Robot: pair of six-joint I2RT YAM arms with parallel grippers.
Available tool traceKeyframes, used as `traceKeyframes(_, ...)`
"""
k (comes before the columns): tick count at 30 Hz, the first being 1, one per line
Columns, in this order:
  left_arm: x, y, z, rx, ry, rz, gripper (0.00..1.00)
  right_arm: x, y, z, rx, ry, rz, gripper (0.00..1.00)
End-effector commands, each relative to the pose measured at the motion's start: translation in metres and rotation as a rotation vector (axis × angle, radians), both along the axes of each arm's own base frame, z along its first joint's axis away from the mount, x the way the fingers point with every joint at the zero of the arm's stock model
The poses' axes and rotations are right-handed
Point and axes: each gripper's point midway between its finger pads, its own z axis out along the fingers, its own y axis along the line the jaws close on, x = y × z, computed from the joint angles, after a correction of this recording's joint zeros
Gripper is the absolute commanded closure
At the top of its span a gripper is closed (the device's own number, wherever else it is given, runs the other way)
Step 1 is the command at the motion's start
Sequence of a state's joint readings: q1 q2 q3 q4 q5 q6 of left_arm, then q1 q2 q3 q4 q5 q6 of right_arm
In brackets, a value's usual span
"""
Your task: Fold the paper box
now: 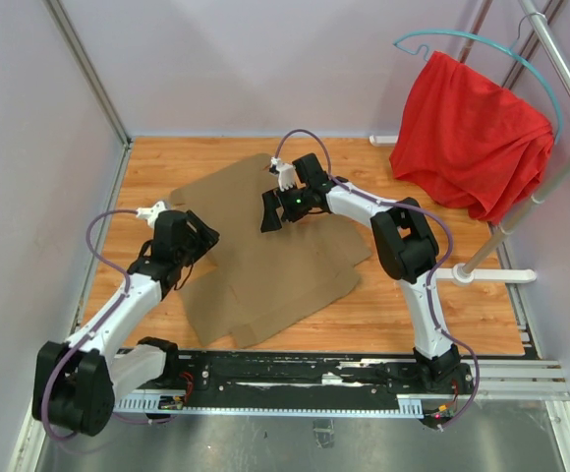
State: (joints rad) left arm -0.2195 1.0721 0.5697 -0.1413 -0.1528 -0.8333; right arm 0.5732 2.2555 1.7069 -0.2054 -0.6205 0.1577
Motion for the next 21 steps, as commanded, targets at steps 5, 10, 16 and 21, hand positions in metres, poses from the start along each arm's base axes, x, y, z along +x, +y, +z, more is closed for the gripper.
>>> traceKeyframes(5, -0.014, 0.007, 0.013, 0.023, -0.048, 0.003, 0.32, -0.015, -0.011, -0.027, -0.048, 0.096, -0.007, 0.03)
traceKeyframes(10, -0.009, -0.002, -0.012, 0.012, 0.017, -0.028, 0.32, -0.017, -0.011, -0.026, -0.048, 0.099, -0.005, 0.03)
traceKeyframes(16, 0.006, -0.014, -0.021, -0.014, 0.022, -0.056, 0.32, -0.018, -0.011, -0.026, -0.043, 0.104, 0.002, 0.03)
traceKeyframes(21, 0.023, -0.026, -0.022, -0.033, 0.022, -0.083, 0.32, -0.020, -0.010, -0.031, -0.043, 0.118, 0.004, 0.03)
